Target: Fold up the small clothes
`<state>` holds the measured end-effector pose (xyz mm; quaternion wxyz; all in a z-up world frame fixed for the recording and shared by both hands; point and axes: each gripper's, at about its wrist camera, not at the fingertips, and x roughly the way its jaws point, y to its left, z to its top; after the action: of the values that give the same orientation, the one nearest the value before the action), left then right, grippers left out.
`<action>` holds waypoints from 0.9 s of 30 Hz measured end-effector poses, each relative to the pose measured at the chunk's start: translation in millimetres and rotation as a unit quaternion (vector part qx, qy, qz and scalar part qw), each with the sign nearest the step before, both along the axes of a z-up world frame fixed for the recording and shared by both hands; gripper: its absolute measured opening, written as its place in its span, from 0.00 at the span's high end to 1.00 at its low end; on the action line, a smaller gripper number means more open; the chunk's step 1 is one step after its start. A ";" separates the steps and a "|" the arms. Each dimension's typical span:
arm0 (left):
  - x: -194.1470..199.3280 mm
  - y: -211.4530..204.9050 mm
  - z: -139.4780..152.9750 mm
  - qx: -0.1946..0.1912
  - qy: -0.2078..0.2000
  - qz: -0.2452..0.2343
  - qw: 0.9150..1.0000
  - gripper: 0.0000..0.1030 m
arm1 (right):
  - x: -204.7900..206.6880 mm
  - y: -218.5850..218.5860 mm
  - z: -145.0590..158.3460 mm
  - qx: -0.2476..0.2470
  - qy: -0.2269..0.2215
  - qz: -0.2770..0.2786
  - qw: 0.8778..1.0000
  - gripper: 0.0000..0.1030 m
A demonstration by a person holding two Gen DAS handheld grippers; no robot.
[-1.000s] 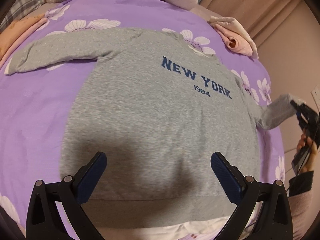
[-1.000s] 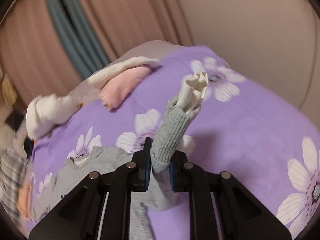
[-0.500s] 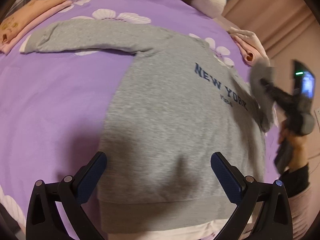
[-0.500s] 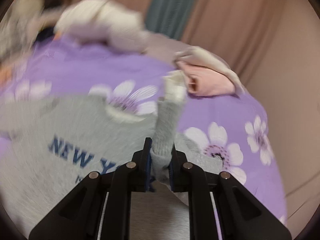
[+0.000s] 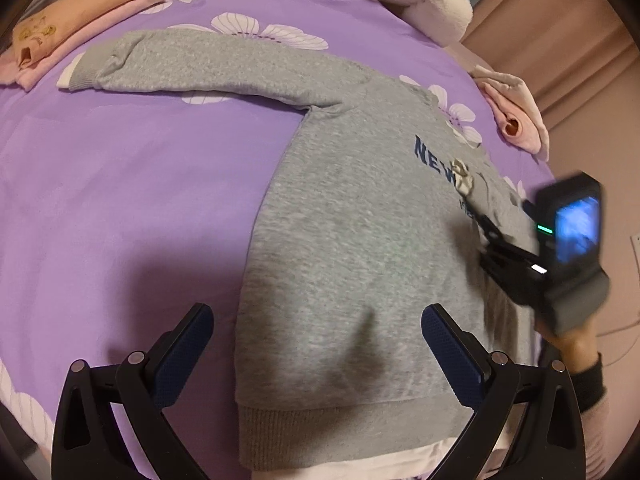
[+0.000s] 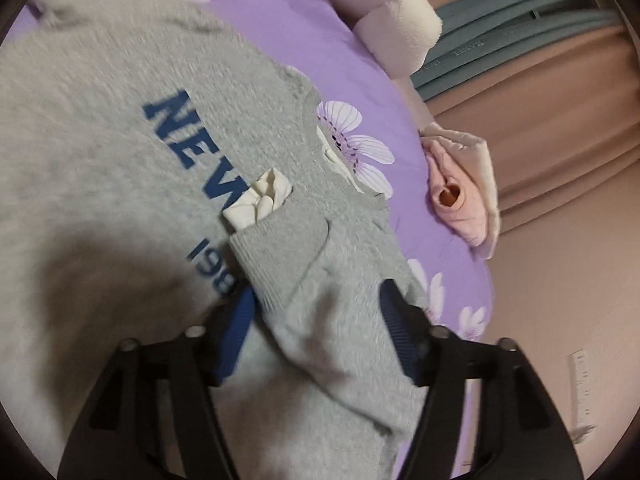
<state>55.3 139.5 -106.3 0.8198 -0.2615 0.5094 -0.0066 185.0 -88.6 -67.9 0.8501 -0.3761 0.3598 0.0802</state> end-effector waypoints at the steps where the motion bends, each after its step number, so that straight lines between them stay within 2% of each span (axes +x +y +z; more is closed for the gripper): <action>1: -0.2 0.9 -0.9 -0.001 0.001 0.001 1.000 0.00 | -5.8 -8.2 9.2 0.031 0.010 0.001 0.999 0.33; 3: 0.9 2.2 -2.3 -0.003 0.003 0.003 1.000 0.00 | -13.2 -32.2 28.8 0.122 0.034 -0.011 0.992 0.29; 5: 0.4 2.7 -2.4 -0.004 0.002 0.003 1.000 0.00 | -9.1 -76.7 46.5 0.247 0.061 -0.059 0.965 0.28; 6: 0.2 2.4 -2.0 -0.004 0.001 0.002 1.000 0.00 | -5.7 -93.6 49.2 0.286 0.065 -0.081 0.953 0.28; 7: 0.0 1.9 -1.5 -0.002 -0.001 0.000 1.000 0.00 | 0.5 -123.8 51.1 0.348 0.070 -0.125 0.927 0.28; 9: 0.6 1.1 -1.1 0.001 -0.001 -0.003 1.000 0.00 | 12.5 -169.9 45.6 0.425 0.071 -0.199 0.880 0.28; 11: 1.9 -0.1 -1.1 0.002 0.000 -0.005 1.000 0.00 | 20.5 -215.7 27.0 0.504 0.083 -0.280 0.813 0.27; 12: 3.2 -1.1 -0.9 0.004 0.001 -0.006 1.000 0.00 | 25.5 -234.8 14.3 0.542 0.092 -0.308 0.777 0.30; 13: 4.4 -2.2 -0.5 0.006 0.001 -0.007 1.000 0.00 | 25.7 -242.0 5.8 0.556 0.096 -0.319 0.762 0.32; 14: 6.0 -2.9 -0.3 0.009 0.002 -0.008 1.000 0.00 | 28.9 -248.2 -1.8 0.562 0.097 -0.331 0.752 0.35; 17: 10.4 -6.1 -0.1 0.019 0.006 -0.008 1.000 0.00 | 38.1 -249.9 -15.8 0.546 0.095 -0.349 0.756 0.39; 19: 13.2 -7.8 -0.3 0.023 0.009 -0.009 1.000 0.00 | 46.9 -249.5 -24.2 0.553 0.109 -0.349 0.749 0.42; 22: 17.2 -10.4 -1.6 0.027 0.013 -0.009 1.000 0.00 | 59.2 -250.3 -35.0 0.557 0.128 -0.348 0.743 0.58; 23: 18.1 -10.8 -1.9 0.028 0.014 -0.009 0.999 0.00 | 62.0 -251.8 -38.2 0.558 0.134 -0.349 0.741 0.75; 24: 18.7 -11.4 -2.3 0.029 0.016 -0.010 0.999 0.00 | 68.4 -258.0 -42.2 0.563 0.137 -0.348 0.737 0.88; 27: 21.1 -12.1 -4.4 0.033 0.021 -0.011 0.999 0.00 | 66.1 -277.8 -46.6 0.608 0.126 -0.346 0.703 0.91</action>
<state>76.4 127.4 -110.8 0.8173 -0.2287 0.5288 0.0071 251.1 -366.4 -114.5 0.8092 0.3868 0.4413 0.0285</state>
